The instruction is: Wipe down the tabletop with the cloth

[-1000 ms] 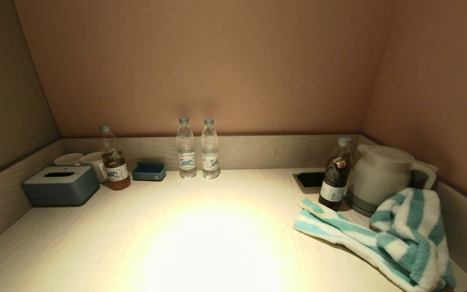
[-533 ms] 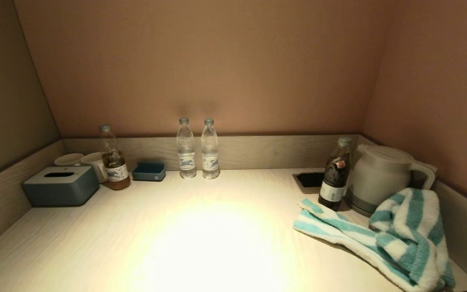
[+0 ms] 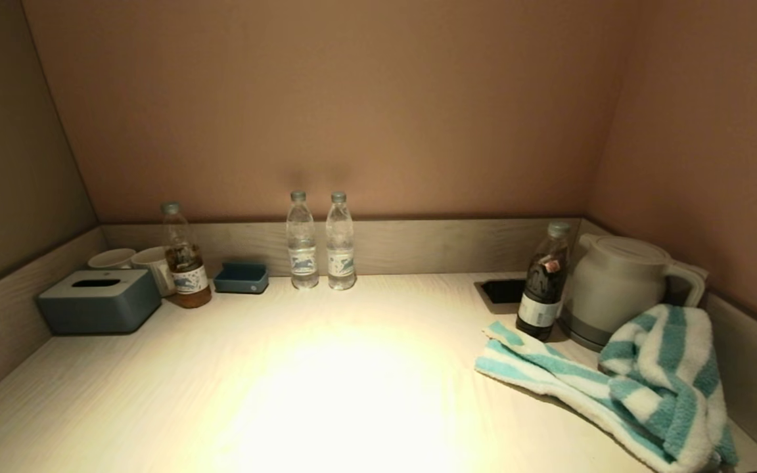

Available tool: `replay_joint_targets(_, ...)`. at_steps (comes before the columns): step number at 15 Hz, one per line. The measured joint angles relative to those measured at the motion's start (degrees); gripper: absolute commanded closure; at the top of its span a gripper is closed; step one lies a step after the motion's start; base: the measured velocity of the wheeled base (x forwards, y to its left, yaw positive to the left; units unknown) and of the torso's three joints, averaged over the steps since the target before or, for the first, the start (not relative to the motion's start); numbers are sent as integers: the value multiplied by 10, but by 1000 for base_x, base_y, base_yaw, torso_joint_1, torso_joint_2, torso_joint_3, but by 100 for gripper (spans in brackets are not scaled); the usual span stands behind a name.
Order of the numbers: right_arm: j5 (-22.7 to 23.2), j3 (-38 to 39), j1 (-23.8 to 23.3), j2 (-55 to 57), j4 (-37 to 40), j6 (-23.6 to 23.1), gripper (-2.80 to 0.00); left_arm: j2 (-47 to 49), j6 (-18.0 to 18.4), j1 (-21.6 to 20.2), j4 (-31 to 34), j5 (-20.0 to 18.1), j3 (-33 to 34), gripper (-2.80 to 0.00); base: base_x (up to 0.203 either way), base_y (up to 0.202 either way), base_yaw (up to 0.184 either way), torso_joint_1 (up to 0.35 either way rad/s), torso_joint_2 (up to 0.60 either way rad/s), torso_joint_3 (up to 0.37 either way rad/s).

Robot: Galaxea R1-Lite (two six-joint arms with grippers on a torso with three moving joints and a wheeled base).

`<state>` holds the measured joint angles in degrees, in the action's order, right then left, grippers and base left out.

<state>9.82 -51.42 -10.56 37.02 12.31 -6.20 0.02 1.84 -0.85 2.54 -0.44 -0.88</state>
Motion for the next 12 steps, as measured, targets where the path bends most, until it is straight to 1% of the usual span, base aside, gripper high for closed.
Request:
replay_joint_targets(6,16,19,0,-25,1,2,0,0,0,0,0,0,0,0,0,0,0,0,0,0)
replay_joint_targets(10,42,22,1,-66,18,6,0,0,0,1,1,0,0,0,0,0,0,0,0,0)
replay_joint_targets(12,46,22,2,-77,25,6,0,0,0,1,0,0,0,0,0,0,0,0,0,0)
